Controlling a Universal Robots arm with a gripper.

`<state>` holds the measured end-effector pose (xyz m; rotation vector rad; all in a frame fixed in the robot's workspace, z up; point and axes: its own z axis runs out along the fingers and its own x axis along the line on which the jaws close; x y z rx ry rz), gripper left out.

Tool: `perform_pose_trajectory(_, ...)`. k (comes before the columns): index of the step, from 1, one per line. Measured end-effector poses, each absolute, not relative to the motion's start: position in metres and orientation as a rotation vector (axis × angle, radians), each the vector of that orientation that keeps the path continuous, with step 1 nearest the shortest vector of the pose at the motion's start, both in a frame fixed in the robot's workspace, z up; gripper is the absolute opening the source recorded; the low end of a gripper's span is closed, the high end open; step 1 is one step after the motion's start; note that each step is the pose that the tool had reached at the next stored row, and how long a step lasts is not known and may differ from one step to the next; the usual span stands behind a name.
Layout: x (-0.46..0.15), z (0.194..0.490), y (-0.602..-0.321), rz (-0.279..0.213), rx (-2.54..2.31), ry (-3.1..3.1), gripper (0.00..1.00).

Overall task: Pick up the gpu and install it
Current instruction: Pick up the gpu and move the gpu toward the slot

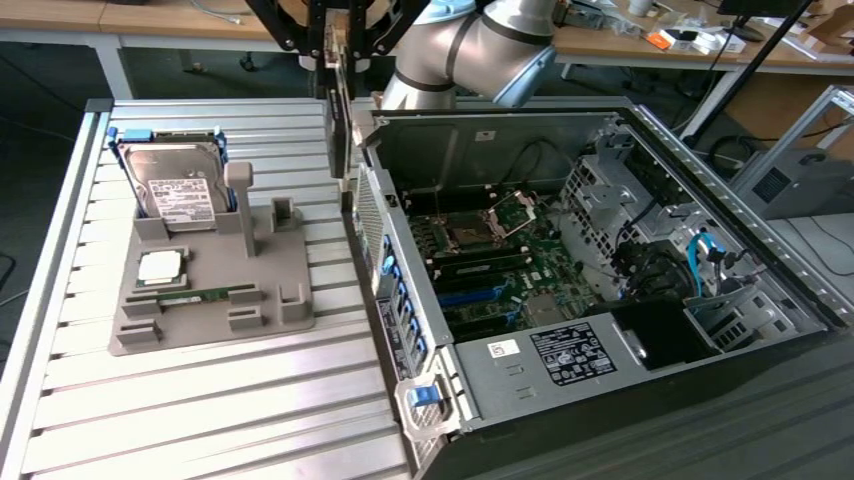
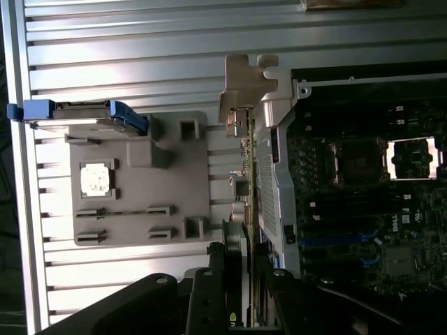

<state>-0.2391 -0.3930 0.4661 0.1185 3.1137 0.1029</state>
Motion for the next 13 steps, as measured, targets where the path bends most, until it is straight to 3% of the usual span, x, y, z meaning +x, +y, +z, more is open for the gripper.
perform_pose_trajectory(13,-0.2319,0.4648,-0.3948,0.102,0.119,3.114,0.27)
